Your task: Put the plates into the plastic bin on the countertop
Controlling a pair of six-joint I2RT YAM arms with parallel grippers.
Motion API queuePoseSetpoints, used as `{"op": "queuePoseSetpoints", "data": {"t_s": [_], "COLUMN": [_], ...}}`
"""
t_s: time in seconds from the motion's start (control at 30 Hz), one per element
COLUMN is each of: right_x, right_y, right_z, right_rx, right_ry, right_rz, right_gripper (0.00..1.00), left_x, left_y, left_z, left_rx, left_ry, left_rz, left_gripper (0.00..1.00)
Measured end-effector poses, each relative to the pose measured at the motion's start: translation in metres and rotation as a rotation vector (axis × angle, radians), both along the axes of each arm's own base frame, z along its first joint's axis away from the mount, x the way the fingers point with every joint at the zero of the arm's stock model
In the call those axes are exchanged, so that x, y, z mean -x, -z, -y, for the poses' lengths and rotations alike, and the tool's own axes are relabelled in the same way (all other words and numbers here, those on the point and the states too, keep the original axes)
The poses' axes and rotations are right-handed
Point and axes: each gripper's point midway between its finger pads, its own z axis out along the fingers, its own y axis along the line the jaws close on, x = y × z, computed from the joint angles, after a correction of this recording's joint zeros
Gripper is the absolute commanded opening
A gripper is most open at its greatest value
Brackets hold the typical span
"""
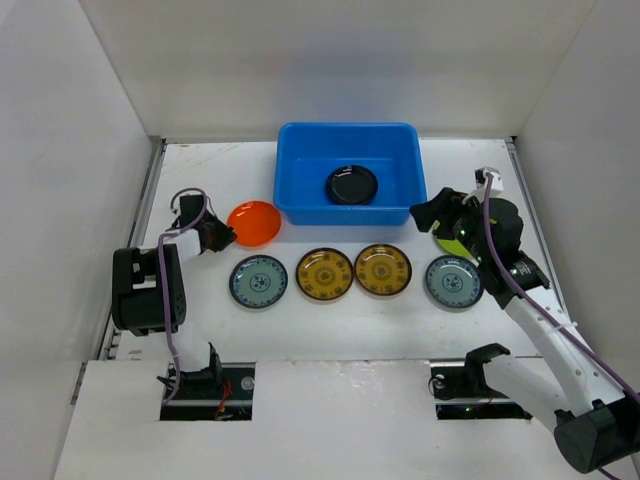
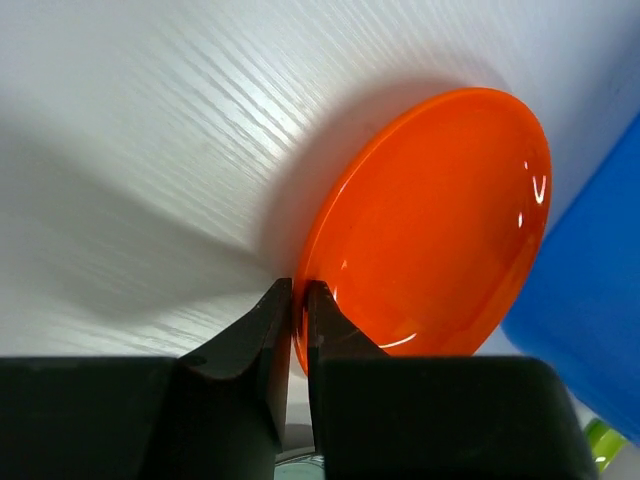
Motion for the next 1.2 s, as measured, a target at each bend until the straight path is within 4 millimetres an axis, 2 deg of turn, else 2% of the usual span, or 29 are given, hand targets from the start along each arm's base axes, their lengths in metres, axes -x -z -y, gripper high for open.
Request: {"op": "queuePoseSetpoints", "data": {"t_s": [0.1, 0.2, 0.3, 0.4, 0.5, 0.57, 0.63, 0.7, 0.73, 0.8, 0.87, 0.93, 1.0, 1.1, 1.2], "right_x": [0.001, 0.003, 0.003, 0.001, 0.000, 0.001, 0.003, 0.005, 0.006, 0.009, 0.011, 0.013, 0.017, 0.023, 0.029], "right_y": [-0.001, -0.003, -0.006, -0.002, 0.007, 0.013, 0.017, 0.016, 0.015, 0.011, 0.009, 0.008, 0.010, 0.016, 0.020], "right_z": [0.002, 0.006, 0.013, 0.024, 0.035, 0.040, 0.043, 0.045, 0.045, 0.048, 0.052, 0.056, 0.060, 0.065, 0.070], "right_rx": [-0.003, -0.007, -0.015, -0.021, -0.022, -0.021, -0.021, -0.025, -0.029, -0.032, -0.036, -0.037, -0.037, -0.033, -0.034], "right_ry": [0.005, 0.015, 0.040, 0.079, 0.120, 0.139, 0.148, 0.155, 0.157, 0.165, 0.177, 0.192, 0.205, 0.222, 0.242], "right_rz": [0.002, 0.004, 0.011, -0.004, -0.033, -0.051, -0.066, -0.066, -0.063, -0.054, -0.047, -0.043, -0.046, -0.059, -0.067], "right_gripper": [0.72, 0.72, 0.71, 0.71, 0.71, 0.71, 0.71, 0.71, 0.71, 0.71, 0.71, 0.71, 0.71, 0.71, 0.71], "left_x": [-0.002, -0.012, -0.036, -0.071, -0.097, -0.105, -0.108, -0.109, -0.111, -0.116, -0.122, -0.129, -0.134, -0.141, -0.150], "left_y": [-0.011, -0.040, -0.088, -0.159, -0.235, -0.278, -0.307, -0.320, -0.321, -0.309, -0.283, -0.247, -0.205, -0.150, -0.114], "left_z": [-0.017, -0.041, -0.061, -0.061, -0.029, 0.009, 0.047, 0.085, 0.104, 0.137, 0.164, 0.185, 0.203, 0.219, 0.229], "left_rx": [0.001, -0.014, -0.044, -0.083, -0.115, -0.120, -0.112, -0.099, -0.095, -0.101, -0.116, -0.131, -0.140, -0.151, -0.155], "left_ry": [-0.055, -0.128, -0.171, -0.145, -0.052, 0.039, 0.127, 0.219, 0.262, 0.346, 0.416, 0.471, 0.516, 0.555, 0.575], "left_rz": [0.013, 0.056, 0.141, 0.285, 0.448, 0.544, 0.611, 0.647, 0.654, 0.642, 0.603, 0.546, 0.476, 0.391, 0.341], "left_gripper": [0.00, 0.00, 0.01, 0.02, 0.03, 0.03, 0.03, 0.04, 0.04, 0.05, 0.05, 0.05, 0.05, 0.05, 0.05]}}
